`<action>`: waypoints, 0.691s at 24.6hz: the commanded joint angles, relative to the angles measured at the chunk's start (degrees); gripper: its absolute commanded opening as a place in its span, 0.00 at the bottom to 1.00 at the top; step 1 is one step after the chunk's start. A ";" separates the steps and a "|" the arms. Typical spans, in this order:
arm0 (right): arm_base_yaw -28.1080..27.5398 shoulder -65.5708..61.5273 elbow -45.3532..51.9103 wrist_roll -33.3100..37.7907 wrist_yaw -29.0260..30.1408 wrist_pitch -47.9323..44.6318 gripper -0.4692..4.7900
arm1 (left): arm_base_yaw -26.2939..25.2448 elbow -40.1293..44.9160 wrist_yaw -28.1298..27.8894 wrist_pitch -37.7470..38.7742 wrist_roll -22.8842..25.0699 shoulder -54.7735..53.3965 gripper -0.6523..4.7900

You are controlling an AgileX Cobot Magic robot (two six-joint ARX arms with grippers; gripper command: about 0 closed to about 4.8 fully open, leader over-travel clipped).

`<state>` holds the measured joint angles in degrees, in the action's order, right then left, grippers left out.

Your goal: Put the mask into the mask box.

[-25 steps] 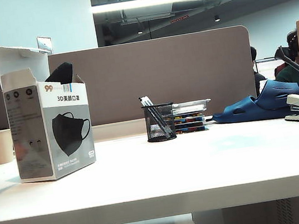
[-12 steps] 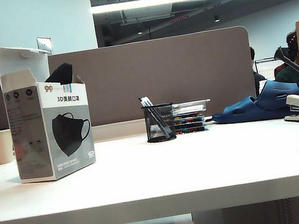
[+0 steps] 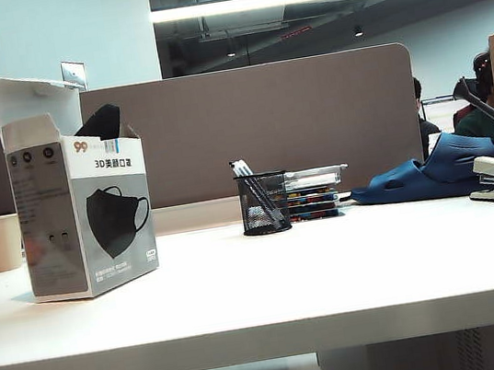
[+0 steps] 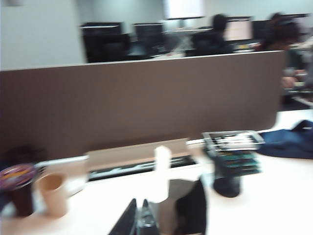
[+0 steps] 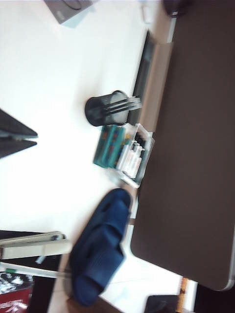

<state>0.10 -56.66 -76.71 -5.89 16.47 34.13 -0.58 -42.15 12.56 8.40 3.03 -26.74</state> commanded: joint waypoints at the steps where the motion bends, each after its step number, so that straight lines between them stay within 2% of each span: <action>1: -0.70 4.83 6.12 -0.11 -0.02 -1.70 0.08 | 0.02 -0.15 -3.74 3.10 0.20 2.82 0.11; 3: -0.70 7.61 9.44 -0.11 -0.04 -2.05 0.08 | 0.02 -0.13 -4.00 4.46 0.26 4.39 0.11; 6: -0.70 13.79 16.00 0.11 -0.04 -3.32 0.08 | 0.02 0.52 -5.05 6.43 2.84 7.69 0.11; 12: -0.68 24.65 26.23 1.57 -0.02 -4.66 0.08 | 0.04 6.01 -6.12 8.81 2.49 15.54 0.11; 17: -0.63 30.14 31.12 1.75 0.24 -4.33 0.08 | 0.07 9.92 -6.12 10.19 2.54 22.03 0.11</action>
<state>-0.58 -27.57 -46.52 -4.49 16.51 30.41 -0.58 -32.88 6.57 18.81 5.56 -5.72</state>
